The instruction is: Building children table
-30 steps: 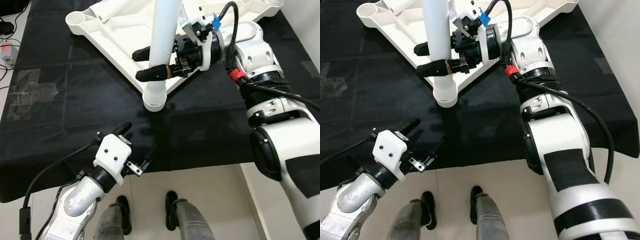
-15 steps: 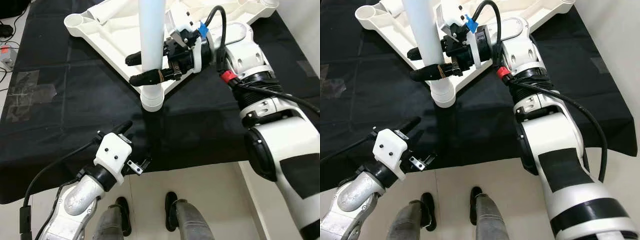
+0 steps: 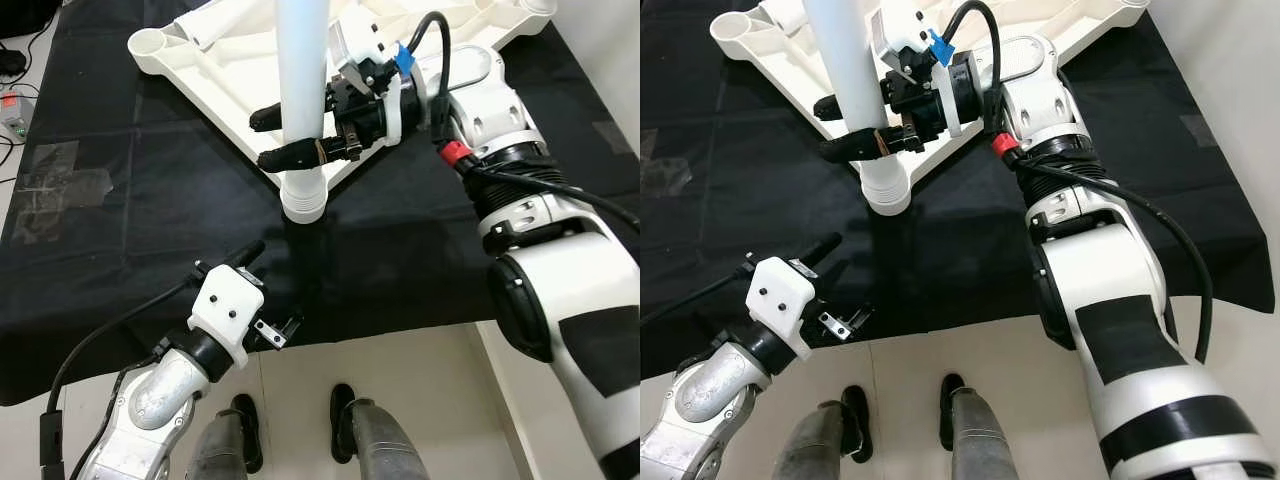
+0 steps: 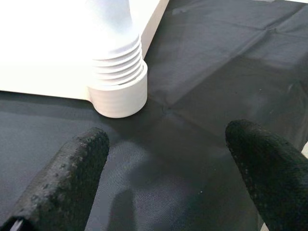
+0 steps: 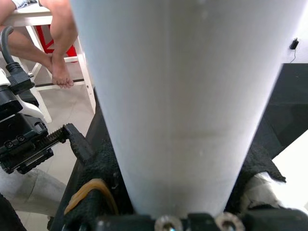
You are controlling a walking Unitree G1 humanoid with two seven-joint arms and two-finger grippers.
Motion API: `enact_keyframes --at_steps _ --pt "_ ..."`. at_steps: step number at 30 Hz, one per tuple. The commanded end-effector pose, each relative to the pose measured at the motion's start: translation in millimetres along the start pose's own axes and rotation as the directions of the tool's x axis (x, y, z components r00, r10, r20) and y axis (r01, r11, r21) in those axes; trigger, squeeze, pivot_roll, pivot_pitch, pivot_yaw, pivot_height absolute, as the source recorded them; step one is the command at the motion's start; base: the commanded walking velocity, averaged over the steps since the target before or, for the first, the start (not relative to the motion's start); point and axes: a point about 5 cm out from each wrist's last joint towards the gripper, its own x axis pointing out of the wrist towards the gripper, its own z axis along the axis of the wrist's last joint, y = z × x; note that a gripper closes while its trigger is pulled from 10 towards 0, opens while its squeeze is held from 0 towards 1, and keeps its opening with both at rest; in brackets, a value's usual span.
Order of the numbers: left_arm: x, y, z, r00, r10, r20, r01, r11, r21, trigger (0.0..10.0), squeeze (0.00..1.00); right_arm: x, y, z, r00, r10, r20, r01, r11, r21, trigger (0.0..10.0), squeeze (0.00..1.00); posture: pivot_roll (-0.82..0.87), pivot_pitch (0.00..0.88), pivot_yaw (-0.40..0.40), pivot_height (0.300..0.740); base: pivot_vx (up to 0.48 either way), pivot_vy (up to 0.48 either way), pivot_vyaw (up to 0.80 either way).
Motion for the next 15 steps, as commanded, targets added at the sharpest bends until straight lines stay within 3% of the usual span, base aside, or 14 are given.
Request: enact_keyframes --at_steps 1,15 --pt "-1.9 -3.9 -4.8 1.000 -0.007 -0.025 0.007 1.000 -0.013 10.0 0.00 10.1 10.5 -36.9 0.992 0.042 -0.117 -0.026 0.991 0.133 10.0 0.00 0.02 0.398 -0.068 0.740 0.000 0.000 0.00" --pt "-1.3 -4.3 -4.3 1.000 -0.004 -0.023 0.004 1.000 -0.012 10.0 0.00 11.1 7.5 -37.1 0.992 0.005 -0.122 0.015 0.986 0.163 10.0 0.00 0.02 0.399 -0.072 0.740 0.000 0.000 0.00"
